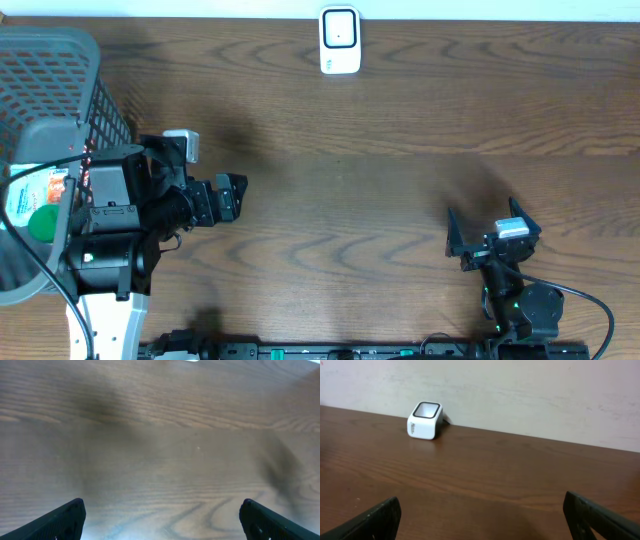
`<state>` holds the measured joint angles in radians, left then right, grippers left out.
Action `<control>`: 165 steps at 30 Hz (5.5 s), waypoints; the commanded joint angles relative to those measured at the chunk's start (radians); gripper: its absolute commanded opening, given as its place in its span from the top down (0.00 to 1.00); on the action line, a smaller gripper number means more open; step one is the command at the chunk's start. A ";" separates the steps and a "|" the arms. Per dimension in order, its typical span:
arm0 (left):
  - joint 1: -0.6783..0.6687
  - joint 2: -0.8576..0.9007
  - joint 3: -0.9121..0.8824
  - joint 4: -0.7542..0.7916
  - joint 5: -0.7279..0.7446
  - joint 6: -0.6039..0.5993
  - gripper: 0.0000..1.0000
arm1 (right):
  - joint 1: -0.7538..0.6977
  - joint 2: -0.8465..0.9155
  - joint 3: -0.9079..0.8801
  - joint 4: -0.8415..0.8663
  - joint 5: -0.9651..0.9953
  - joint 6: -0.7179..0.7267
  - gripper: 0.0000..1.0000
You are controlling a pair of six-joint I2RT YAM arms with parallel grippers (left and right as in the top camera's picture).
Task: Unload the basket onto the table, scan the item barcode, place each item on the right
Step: 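Raise the left gripper and move it over the grey basket, then lower the left gripper into the basket and grasp the green-capped bottle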
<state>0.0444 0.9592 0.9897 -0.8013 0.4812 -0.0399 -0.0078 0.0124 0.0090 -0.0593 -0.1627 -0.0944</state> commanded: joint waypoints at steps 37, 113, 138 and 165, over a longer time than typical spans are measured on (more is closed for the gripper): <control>-0.002 0.000 0.077 0.000 -0.139 -0.051 0.02 | 0.009 -0.003 -0.003 -0.002 0.004 0.011 0.01; 0.430 0.389 0.821 -0.175 -0.407 -0.258 0.02 | 0.009 -0.001 -0.003 -0.002 0.004 0.011 0.01; 0.710 0.799 0.858 -0.529 -0.482 -0.385 0.02 | 0.009 -0.001 -0.003 -0.002 0.004 0.011 0.01; 0.753 0.852 0.554 -0.291 -0.569 -0.388 0.02 | 0.009 -0.001 -0.003 -0.002 0.004 0.011 0.01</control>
<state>0.7959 1.7779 1.5700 -1.0988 -0.0818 -0.4225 -0.0078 0.0128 0.0090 -0.0593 -0.1627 -0.0948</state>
